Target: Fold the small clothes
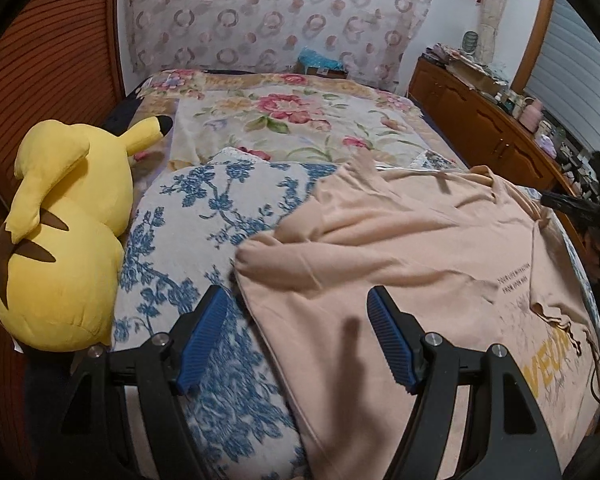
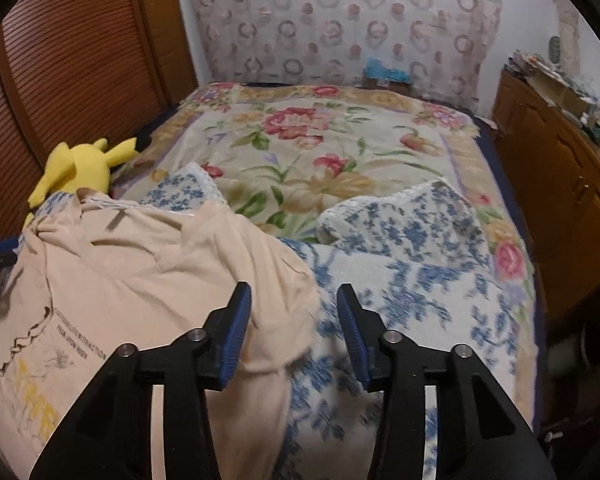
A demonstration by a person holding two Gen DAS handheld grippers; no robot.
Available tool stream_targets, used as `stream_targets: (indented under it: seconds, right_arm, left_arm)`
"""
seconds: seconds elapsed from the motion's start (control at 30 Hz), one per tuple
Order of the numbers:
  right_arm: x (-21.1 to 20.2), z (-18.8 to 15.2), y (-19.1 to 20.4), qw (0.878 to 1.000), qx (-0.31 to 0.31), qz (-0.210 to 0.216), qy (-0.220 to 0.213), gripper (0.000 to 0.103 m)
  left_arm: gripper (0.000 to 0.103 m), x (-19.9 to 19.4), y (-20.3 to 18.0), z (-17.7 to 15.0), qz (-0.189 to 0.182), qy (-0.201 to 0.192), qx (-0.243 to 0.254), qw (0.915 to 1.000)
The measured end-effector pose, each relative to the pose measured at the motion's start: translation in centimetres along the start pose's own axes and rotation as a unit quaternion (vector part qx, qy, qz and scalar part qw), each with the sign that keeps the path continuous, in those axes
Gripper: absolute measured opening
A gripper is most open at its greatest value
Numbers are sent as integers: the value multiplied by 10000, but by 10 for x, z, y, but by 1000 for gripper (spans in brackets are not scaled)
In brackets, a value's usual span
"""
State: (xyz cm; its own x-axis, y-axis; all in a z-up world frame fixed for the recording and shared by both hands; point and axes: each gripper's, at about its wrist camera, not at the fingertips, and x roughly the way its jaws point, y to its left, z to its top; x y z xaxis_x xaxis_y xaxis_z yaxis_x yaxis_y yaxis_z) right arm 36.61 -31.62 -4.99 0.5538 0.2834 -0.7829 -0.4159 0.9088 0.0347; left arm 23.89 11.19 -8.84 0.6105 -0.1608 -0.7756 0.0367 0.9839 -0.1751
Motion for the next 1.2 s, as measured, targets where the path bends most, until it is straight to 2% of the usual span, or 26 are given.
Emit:
stream_targets:
  seconds: [0.27, 0.47, 0.57, 0.67, 0.77, 0.83, 1.0, 1.07, 1.13, 1.17, 1.2]
  right_arm:
    - [-14, -27, -6, 9997, 60, -144, 174, 60]
    - [-4, -38, -8, 9991, 143, -36, 391, 61]
    - [1, -35, -2, 9992, 83, 42, 398, 61]
    - [6, -32, 6, 9991, -88, 67, 398, 61]
    - [13, -25, 13, 9988, -228, 86, 419, 60]
    - [17, -22, 16, 9985, -319, 85, 429, 56]
    - [24, -16, 21, 9982, -435, 25, 419, 55]
    - [24, -17, 21, 9982, -432, 21, 412, 55]
    - [24, -16, 21, 9982, -432, 32, 409, 51]
    - [24, -16, 21, 9983, -417, 73, 400, 42]
    - [24, -16, 21, 9983, -421, 105, 392, 34]
  left_arm:
    - [73, 10, 7, 11, 52, 12, -33, 10000]
    - [71, 12, 8, 16, 25, -53, 8, 10000]
    - [64, 13, 9, 17, -24, -52, 2, 10000]
    - [61, 16, 10, 16, -8, 0, 17, 10000]
    - [61, 20, 9, 16, 42, 62, 62, 10000]
    - [61, 23, 10, 15, 68, 107, 69, 9999]
    - [61, 25, 9, 13, 89, 101, 119, 9998]
    - [47, 24, 9, 13, 57, 73, 106, 9999]
    - [39, 24, 9, 13, -23, 78, 73, 9999]
    - [26, 25, 8, 14, -59, 82, 81, 9999]
    - [21, 25, 8, 15, -124, 89, 84, 9998]
